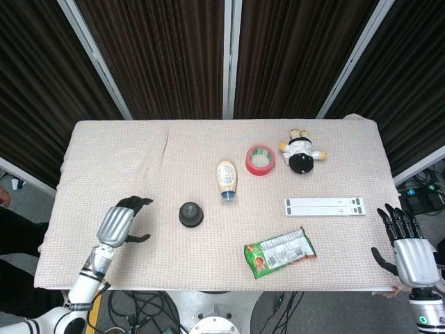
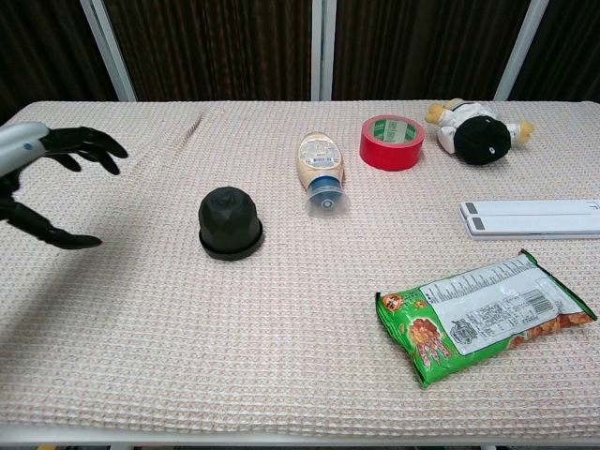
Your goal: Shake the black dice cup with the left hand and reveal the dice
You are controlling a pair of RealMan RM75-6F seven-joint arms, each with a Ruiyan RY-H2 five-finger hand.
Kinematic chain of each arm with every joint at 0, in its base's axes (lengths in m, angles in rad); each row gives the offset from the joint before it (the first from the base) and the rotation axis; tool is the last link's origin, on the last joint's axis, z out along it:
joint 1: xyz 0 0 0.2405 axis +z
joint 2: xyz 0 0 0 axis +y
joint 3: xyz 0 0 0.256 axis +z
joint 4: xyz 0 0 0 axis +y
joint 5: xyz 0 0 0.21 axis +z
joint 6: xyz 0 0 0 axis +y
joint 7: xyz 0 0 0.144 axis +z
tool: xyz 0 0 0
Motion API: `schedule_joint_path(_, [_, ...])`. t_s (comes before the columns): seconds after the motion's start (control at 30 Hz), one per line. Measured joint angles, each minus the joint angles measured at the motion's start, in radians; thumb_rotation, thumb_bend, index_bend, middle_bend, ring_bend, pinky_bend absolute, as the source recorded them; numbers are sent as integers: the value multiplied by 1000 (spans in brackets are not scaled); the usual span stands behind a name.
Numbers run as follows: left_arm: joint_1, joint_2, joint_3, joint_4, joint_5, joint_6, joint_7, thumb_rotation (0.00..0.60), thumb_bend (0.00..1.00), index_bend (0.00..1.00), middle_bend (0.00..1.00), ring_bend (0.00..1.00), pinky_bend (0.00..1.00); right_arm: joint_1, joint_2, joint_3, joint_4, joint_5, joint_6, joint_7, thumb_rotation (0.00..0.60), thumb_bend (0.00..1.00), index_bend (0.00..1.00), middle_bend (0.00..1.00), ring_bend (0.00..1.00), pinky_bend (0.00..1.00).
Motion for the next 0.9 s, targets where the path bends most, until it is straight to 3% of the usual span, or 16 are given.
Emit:
schedule_joint_path(0.4, [-133,-144,-58,136,-107,-128,56,600,6,202,254,184,233,-1,-6,3,21,12,-7,14,600,202,0,0,0,42])
schedule_joint_path(0.57, [-163,-163,-65,158,-145,-174,61,600,0,154,199,125,223,1,-11,3,29,15,-15,19,600,202,0,0,0,42])
schedule_joint_path(0.9, [-216,-206,-70,200,-190,-221,51,600,0,154,198,124,222,2,-16,5,46,28,-27,32,600,202,0,0,0,42])
